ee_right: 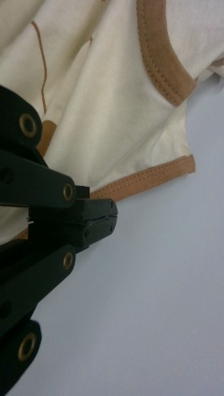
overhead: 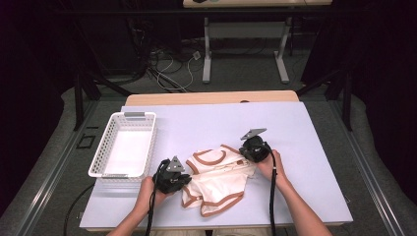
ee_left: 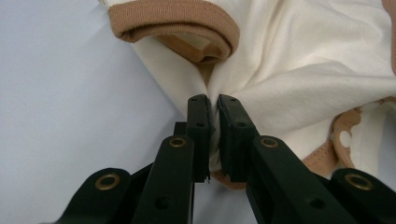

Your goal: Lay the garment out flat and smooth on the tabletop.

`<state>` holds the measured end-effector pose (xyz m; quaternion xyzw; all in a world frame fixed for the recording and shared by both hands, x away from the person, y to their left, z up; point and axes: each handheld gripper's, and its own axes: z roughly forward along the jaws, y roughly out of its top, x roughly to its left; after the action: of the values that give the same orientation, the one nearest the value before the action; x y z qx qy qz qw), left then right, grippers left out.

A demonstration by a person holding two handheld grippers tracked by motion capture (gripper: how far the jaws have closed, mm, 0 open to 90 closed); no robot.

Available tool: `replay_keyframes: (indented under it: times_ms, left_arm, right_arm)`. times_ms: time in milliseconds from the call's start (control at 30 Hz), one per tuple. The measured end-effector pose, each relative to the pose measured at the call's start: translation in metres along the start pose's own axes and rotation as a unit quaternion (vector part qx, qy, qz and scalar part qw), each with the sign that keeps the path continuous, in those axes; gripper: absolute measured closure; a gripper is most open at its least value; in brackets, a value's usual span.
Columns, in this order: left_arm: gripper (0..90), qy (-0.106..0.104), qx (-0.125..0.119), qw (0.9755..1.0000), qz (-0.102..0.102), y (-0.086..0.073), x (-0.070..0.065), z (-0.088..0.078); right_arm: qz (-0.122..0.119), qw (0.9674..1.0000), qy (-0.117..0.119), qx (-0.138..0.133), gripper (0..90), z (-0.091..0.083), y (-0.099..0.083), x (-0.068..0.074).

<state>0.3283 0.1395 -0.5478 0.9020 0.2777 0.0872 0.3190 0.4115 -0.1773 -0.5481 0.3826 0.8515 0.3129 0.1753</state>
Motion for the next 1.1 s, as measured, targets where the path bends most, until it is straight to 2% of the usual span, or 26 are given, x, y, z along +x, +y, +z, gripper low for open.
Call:
replay_keyframes:
  times_ms: [67,100,133,200,233,267,333,367,400,433,500,567,633,767,967,1067,1100]
  left_arm:
    - [80.0,0.001,-0.001,1.0,-0.003,0.0,0.0,0.0]
    - [75.4,0.004,0.0,1.0,-0.004,0.001,0.0,0.001]
    - [72.4,0.001,-0.001,1.0,-0.008,0.0,0.001,0.001]
    - [64.2,0.001,0.0,1.0,-0.01,0.001,0.003,0.001]
    - [61.5,-0.004,-0.003,0.9999,-0.016,0.001,0.003,0.001]
    - [60.7,-0.003,-0.003,0.9999,-0.014,0.001,0.005,0.001]
    - [59.3,-0.006,-0.004,0.9998,-0.017,0.0,0.005,0.002]
    - [59.6,-0.008,-0.007,0.9998,-0.018,0.0,0.005,0.002]
    - [61.8,-0.011,-0.01,0.9997,-0.019,-0.001,0.005,0.002]
    - [65.2,-0.016,-0.013,0.9995,-0.025,-0.001,0.004,0.003]
    - [71.5,-0.014,-0.019,0.9995,-0.022,-0.002,0.002,0.006]
    - [76.5,-0.013,-0.018,0.9996,-0.019,-0.002,-0.001,0.006]
    - [79.7,-0.009,-0.02,0.9996,-0.019,-0.002,-0.001,0.005]
    - [82.1,-0.003,-0.023,0.9996,-0.014,-0.002,-0.002,0.004]
    - [82.3,0.005,-0.027,0.9996,-0.01,-0.001,-0.004,-0.001]
    - [82.2,0.009,-0.028,0.9996,-0.007,0.0,-0.005,-0.003]
    - [82.2,0.011,-0.026,0.9996,-0.006,0.0,-0.005,-0.004]
  right_arm:
    - [0.008,0.9997,0.017,-0.018,76.3,0.0,0.0,-0.001]
    - [0.015,0.9994,0.025,-0.019,68.7,0.002,0.001,0.0]
    - [0.011,0.9995,0.026,-0.017,67.8,0.003,0.002,0.0]
    - [0.006,0.9991,0.04,-0.014,59.3,0.007,0.004,0.005]
    - [0.002,0.9992,0.039,-0.012,58.4,0.009,0.005,0.006]
    - [0.006,0.9992,0.038,-0.013,57.9,0.01,0.006,0.007]
    - [0.0,0.999,0.041,-0.017,61.6,0.014,0.007,0.005]
    - [0.006,0.999,0.043,-0.013,63.7,0.016,0.006,0.006]
    - [0.008,0.9986,0.048,-0.021,70.6,0.017,0.005,0.005]
    - [0.01,0.9985,0.052,-0.016,75.9,0.016,0.005,0.004]
    - [0.015,0.9981,0.057,-0.018,84.3,0.017,0.005,0.004]
    - [0.015,0.9983,0.054,-0.019,86.5,0.017,0.005,0.005]
    - [0.018,0.9986,0.045,-0.022,87.1,0.017,0.005,0.008]
    - [0.013,0.9995,-0.005,-0.028,87.3,0.01,0.006,0.008]
    - [0.04,0.9975,-0.051,-0.029,87.2,-0.001,0.001,0.001]
    - [0.05,0.9962,-0.064,-0.031,87.1,-0.005,-0.003,-0.003]
    - [0.046,0.9961,-0.07,-0.027,87.1,-0.006,-0.004,-0.003]
